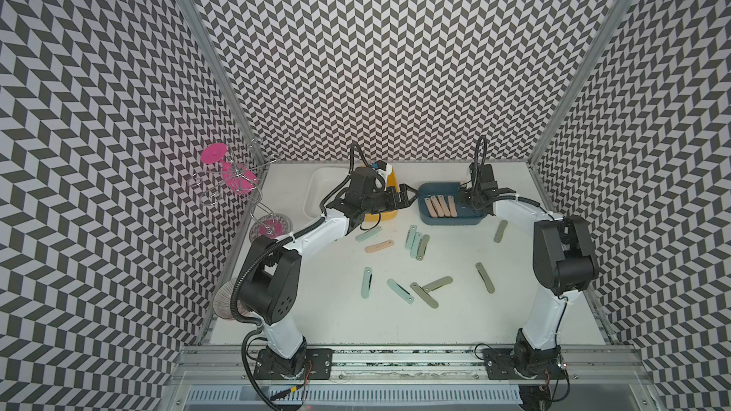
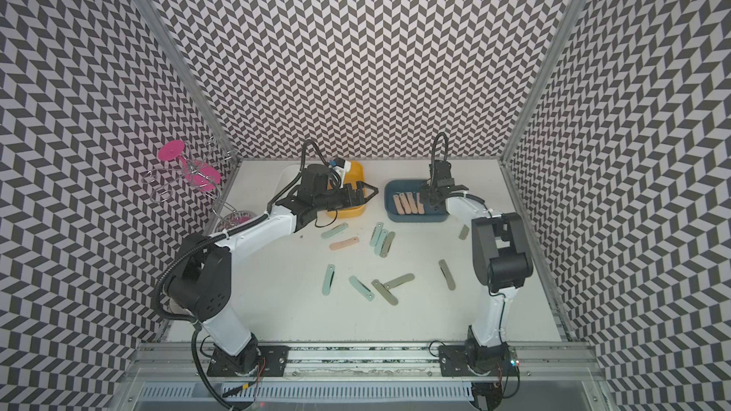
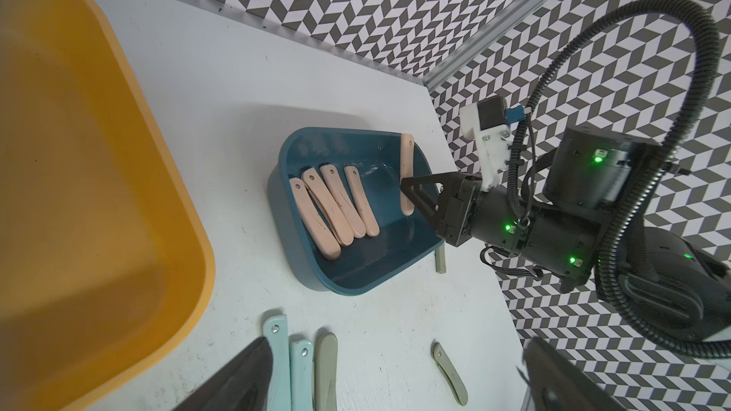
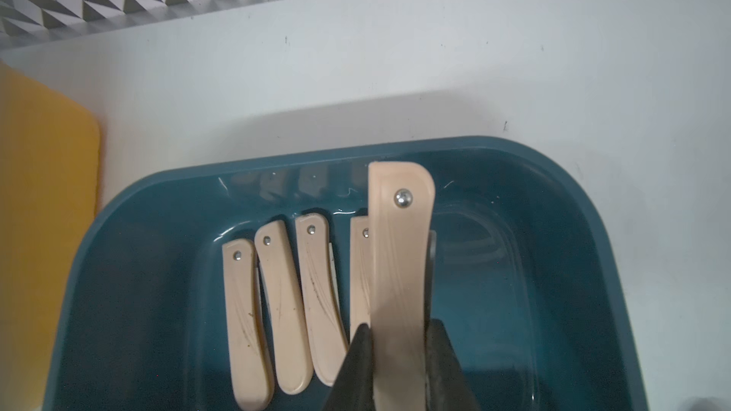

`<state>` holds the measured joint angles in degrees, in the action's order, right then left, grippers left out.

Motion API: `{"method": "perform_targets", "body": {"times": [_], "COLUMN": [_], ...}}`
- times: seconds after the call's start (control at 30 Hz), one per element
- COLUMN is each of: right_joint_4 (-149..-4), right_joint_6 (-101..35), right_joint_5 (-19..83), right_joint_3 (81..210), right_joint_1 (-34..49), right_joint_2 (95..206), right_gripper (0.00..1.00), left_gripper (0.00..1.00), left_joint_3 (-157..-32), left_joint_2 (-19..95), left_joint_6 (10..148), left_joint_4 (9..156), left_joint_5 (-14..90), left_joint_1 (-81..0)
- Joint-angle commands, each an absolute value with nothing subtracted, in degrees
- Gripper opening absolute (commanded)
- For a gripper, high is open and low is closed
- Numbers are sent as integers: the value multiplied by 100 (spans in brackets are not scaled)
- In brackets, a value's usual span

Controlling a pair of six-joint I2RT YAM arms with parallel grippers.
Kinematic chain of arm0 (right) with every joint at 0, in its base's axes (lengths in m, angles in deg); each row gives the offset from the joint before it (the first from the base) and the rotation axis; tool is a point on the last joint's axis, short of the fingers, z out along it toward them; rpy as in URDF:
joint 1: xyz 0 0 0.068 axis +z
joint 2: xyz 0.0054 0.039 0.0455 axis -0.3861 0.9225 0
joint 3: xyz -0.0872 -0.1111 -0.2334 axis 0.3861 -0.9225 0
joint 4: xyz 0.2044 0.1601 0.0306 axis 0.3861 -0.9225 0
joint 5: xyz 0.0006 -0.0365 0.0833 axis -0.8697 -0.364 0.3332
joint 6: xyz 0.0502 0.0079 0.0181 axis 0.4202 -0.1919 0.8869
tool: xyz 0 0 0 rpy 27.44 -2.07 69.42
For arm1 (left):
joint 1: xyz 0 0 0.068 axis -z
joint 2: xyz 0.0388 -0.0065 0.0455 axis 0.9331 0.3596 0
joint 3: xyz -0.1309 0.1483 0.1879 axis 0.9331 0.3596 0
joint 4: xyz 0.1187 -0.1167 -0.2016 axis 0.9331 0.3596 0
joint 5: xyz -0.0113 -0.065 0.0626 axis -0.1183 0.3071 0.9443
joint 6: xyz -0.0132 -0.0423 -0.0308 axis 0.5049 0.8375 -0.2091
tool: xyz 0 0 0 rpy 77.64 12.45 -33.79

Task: Place the fruit knives into the storage box by color
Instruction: Place the fruit knife in the storage box.

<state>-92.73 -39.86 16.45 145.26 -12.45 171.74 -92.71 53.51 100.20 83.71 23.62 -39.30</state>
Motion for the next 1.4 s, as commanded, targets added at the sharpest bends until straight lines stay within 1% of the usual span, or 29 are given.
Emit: {"method": "perform_targets", "body": {"times": [0.0,0.6,0.83,0.9,1.1,1.27,1.37], "right_joint_4": [-9155,-9300,-9307,-9307,-9371,-9514,-9575], "right_joint_6": [-4097,-4166,-4169,-4170,-4133,-4050,-3950], "right_joint_5": [1649,1535,1552,1555,1509,1571,1744], "right_joint_3": [14743,14991,15000,15006,15099,15190,15222], "right_joint_1": [-1264,-1278,-1277,-1276,-1275,-1278,-1270], "right_joint_2": [17335,17960,18078,18088,18071,17826,17482], "right_gripper": [18,18,20,22,37,37,38], "left_gripper": [100,100,100,100,100,100,100], "left_joint_3": [-9459,-9421,-9416,-9416,-9400,-9362,-9325], "left_joint_2": [5430,5445,5461,5460,5439,5356,5271], "left_joint_6": [9955,9969,9992,9991,10008,9986,9976], "left_joint_4": [8234,8200,8174,8169,8179,8229,8262], "left_joint_5": [2252,2226,2216,2216,2217,2233,2260], "left_joint_1": [-3930,-3979,-3987,-3992,-3991,-3990,-3991]}}
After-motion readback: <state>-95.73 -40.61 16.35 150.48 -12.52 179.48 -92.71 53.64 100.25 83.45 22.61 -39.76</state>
